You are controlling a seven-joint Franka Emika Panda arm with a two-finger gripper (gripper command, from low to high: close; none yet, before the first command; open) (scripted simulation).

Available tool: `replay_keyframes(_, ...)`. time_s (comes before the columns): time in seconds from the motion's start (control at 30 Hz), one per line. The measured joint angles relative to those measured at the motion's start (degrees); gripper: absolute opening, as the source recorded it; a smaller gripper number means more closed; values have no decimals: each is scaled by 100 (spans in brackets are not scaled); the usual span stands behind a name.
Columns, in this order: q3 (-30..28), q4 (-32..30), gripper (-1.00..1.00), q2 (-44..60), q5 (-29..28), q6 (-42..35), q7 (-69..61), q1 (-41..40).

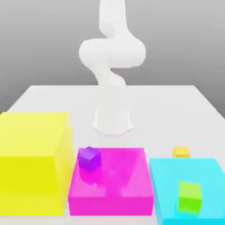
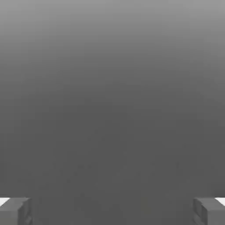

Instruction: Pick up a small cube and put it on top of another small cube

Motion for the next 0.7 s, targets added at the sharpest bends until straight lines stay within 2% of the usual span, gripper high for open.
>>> replay_keyframes(0.7,-652,-1407,0,1773,-338,1350,-5049,2506)
